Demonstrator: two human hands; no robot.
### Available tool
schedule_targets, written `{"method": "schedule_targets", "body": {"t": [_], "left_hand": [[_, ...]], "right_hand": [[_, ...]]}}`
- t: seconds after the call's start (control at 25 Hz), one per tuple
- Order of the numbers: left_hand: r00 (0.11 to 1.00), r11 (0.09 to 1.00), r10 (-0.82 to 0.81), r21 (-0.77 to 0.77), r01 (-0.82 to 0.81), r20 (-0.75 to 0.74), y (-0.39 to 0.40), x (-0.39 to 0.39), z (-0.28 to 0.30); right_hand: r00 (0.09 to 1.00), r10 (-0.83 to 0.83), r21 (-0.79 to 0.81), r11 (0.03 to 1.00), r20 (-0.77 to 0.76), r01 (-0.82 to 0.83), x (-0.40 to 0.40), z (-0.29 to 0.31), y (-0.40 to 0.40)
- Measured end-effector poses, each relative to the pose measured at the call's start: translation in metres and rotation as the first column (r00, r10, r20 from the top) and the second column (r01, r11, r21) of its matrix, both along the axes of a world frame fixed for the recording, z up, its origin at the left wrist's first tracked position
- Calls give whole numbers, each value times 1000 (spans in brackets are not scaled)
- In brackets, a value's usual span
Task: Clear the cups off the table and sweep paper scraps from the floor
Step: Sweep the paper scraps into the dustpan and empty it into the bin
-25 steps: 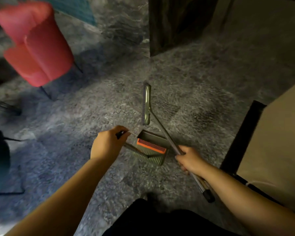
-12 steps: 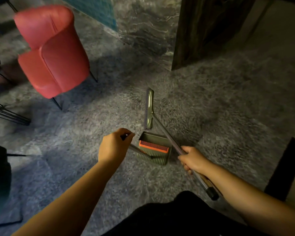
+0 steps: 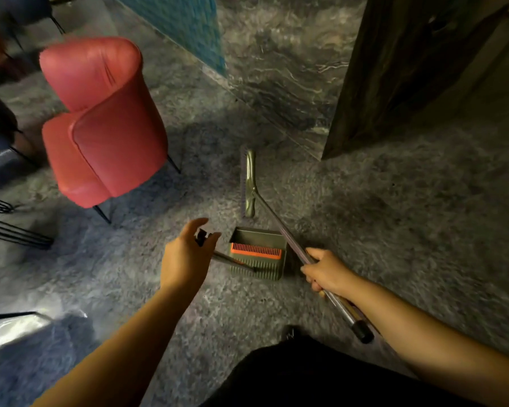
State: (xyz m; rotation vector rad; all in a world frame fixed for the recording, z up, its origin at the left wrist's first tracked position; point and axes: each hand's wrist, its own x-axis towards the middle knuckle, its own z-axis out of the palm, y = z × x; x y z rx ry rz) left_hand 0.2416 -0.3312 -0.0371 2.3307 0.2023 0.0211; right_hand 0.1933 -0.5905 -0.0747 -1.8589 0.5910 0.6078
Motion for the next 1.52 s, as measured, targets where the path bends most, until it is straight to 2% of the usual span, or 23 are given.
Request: {"method": "schedule_targets", "body": {"t": [0.32, 0.76, 0.96, 1.16, 1.28, 1.52], "left_hand": [[995, 996, 88, -6, -88, 40, -9, 201, 2], [996, 996, 81, 32, -82, 22, 10, 505, -6], [988, 986, 150, 66, -152, 25, 5, 641, -19], [977, 975, 214, 74, -211, -25, -12, 784, -19], [958, 955, 287, 73, -286, -4, -12, 863, -11], [921, 920, 387, 56, -389, 43, 28, 1005, -8]], "right_hand": [[997, 72, 10, 997, 15, -73, 221, -8, -7], [995, 86, 11, 996, -41, -86, 517, -22, 14], [990, 109, 42, 994, -86, -106, 660, -26, 0], [971, 218, 21, 976, -92, -217, 827, -20, -23], [959, 265, 8, 964, -100, -266, 922, -11, -27], [945, 318, 16, 948, -80, -318, 1091, -7, 12]]}}
